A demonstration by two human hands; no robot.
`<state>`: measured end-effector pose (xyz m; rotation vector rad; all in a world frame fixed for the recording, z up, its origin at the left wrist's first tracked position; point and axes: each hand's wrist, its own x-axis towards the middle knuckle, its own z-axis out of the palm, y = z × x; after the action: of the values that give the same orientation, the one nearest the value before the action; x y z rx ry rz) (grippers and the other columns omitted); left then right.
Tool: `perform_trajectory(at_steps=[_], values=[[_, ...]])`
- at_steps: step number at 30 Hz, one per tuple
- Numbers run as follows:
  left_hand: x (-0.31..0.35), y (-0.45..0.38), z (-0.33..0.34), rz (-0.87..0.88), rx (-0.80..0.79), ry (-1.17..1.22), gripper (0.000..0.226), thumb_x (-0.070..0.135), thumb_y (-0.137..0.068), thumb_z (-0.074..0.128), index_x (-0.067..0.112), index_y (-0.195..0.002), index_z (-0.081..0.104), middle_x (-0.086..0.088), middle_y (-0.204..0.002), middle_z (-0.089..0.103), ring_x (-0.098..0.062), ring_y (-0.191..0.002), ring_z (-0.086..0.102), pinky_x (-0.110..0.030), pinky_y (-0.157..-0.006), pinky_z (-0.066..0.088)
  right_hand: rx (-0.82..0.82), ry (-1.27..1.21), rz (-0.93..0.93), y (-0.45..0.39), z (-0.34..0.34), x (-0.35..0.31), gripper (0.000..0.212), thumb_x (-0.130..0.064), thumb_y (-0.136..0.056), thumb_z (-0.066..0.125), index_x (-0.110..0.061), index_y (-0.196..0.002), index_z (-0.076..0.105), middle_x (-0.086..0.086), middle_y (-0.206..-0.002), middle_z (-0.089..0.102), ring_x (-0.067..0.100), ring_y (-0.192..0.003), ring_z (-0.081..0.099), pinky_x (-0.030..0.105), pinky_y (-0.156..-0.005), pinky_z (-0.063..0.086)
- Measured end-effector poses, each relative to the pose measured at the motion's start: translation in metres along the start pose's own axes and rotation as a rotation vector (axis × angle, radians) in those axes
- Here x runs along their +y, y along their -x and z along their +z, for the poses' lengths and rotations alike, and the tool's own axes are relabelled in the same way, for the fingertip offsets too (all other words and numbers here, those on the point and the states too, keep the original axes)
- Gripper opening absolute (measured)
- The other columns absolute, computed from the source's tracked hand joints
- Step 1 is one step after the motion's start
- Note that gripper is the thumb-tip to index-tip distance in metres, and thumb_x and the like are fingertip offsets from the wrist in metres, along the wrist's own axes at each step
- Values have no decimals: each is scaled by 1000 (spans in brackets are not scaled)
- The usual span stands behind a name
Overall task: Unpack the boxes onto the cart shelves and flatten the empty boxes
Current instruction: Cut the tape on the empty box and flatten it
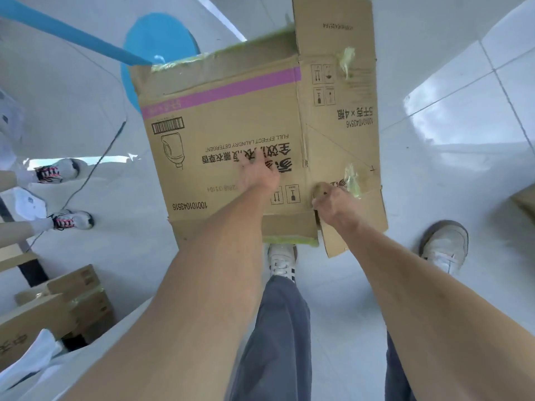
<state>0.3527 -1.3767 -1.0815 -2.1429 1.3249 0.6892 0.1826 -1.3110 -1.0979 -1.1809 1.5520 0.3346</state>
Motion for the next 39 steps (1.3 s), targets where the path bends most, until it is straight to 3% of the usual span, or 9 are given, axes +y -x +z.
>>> perform_trajectory(at_steps=[4,8,11,15,19,22,28,32,39], values=[[-11,-12,42,98,-199,-118,44,24,-98,41,22,-141,48,-11,-133,58,-28,-116,58,-37,-94,46,-41,131,17,-20,29,2,63,-32,-98,44,-31,-155,19,16,-155,26,34,-140,31,46,-108,39],[-19,-33,87,94,-209,-70,51,25,-98,50,20,-148,40,-17,-151,40,-32,-122,56,-44,-102,48,-25,153,91,-50,52,5,56,-19,-94,45,-22,-148,30,19,-150,28,36,-139,29,47,-106,36],[-46,-64,112,9,-139,-19,43,27,-96,56,17,-137,49,-18,-146,41,-29,-110,60,-43,-93,54,120,16,237,-75,68,13,53,-21,-93,51,-17,-143,33,23,-148,27,39,-137,31,48,-106,38],[-113,-126,131,-203,60,65,45,27,-99,48,13,-142,41,-19,-145,37,-31,-112,58,-46,-91,54,384,-123,480,-119,75,28,90,-54,-92,58,-9,-155,12,32,-157,10,44,-147,13,52,-116,25],[-198,-200,140,-377,259,200,54,34,-102,39,7,-148,31,-24,-146,34,-39,-133,40,-52,-103,39,634,-80,439,-174,70,38,101,-74,-84,47,-17,-157,8,29,-161,1,40,-150,6,50,-119,15],[-252,-240,140,-507,287,319,71,48,-92,47,10,-150,28,-21,-144,34,-39,-133,39,-54,-103,38,715,-154,451,-203,75,39,102,-76,-78,48,-23,-157,9,24,-163,0,37,-151,4,50,-119,15],[-281,-263,139,-655,192,794,114,73,-64,64,18,-154,22,-10,-151,38,-34,-135,42,-47,-109,35,921,-177,515,-206,71,46,122,-89,-50,55,-21,-147,26,17,-138,40,36,-129,38,50,-107,29],[-282,-241,130,-702,257,655,116,83,-53,60,18,-145,33,-12,-137,48,-35,-125,49,-53,-100,45,870,-294,631,-195,69,33,122,-82,-45,63,-24,-144,25,20,-131,41,39,-124,39,50,-107,32],[-261,-176,63,-818,322,482,86,66,-79,61,6,-136,38,-20,-130,48,-35,-124,44,-49,-94,42,956,-293,608,-119,39,-9,98,-50,-67,81,-22,-145,30,19,-133,41,38,-125,38,50,-106,32]])
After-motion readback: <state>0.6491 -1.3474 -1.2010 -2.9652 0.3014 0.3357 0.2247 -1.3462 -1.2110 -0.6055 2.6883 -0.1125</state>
